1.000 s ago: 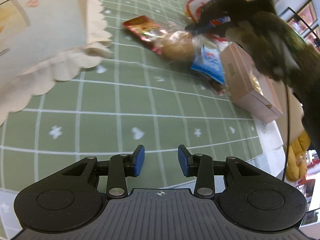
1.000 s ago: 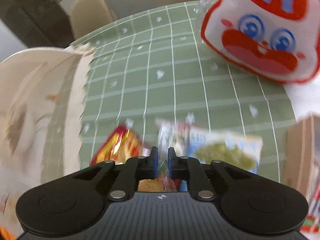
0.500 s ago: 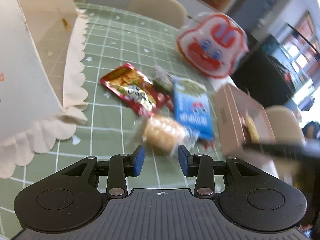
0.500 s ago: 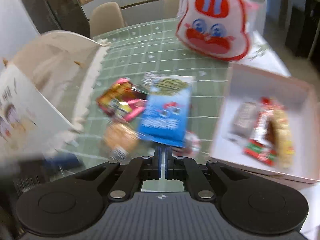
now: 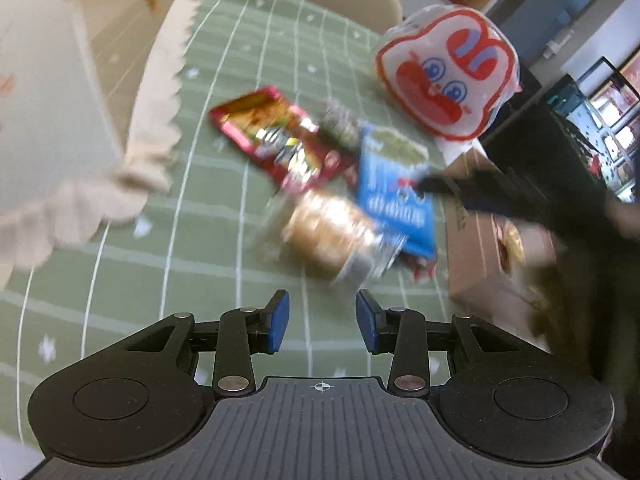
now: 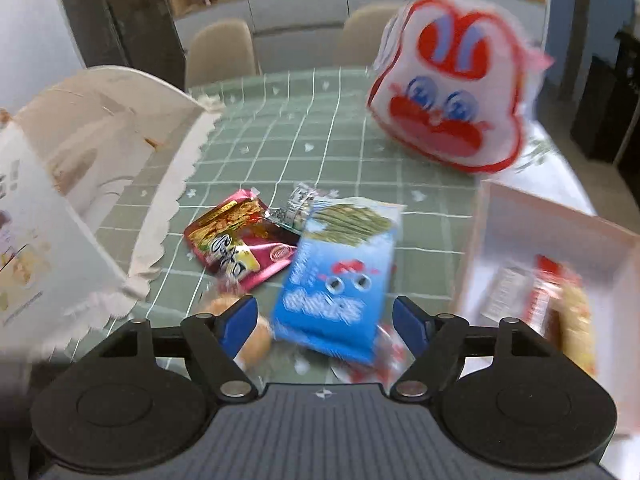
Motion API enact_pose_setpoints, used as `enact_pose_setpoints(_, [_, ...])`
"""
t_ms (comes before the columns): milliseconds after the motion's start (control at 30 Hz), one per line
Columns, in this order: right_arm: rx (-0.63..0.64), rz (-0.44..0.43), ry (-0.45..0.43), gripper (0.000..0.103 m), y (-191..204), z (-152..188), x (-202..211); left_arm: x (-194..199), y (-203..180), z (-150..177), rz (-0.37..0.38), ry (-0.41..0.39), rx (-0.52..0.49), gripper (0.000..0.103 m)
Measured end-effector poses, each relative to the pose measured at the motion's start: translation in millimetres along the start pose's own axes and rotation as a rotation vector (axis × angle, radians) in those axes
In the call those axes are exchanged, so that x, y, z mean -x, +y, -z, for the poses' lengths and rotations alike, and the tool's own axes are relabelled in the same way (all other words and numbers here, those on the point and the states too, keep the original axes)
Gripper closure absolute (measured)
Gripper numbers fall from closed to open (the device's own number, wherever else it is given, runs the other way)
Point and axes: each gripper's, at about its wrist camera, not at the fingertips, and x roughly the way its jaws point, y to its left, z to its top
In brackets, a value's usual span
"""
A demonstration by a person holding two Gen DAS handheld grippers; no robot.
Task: Organize snacks
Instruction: 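Grasp the blue seaweed packet with the right tool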
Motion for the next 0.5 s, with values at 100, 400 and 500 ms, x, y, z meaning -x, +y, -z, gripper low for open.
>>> enact_pose_setpoints(100, [-0.052, 0.069, 0.082, 0.028, 0.0, -21.2, -47.8, 10.6, 14.7, 15.3, 0.007, 0.013, 0.030, 0.062])
enact_pose_setpoints(400, [-0.089, 0.121, 0.159, 0.014, 0.6, -26.9, -90.0, 25.9, 55.5, 33.7, -0.019, 0.023, 0.136, 0.062])
enact_pose_setpoints(500, [-0.070, 0.094, 0.132, 0.049, 4.3, -23.4, -74.0, 25.5, 56.2, 29.3, -0.015, 0.011, 0.144, 0.062])
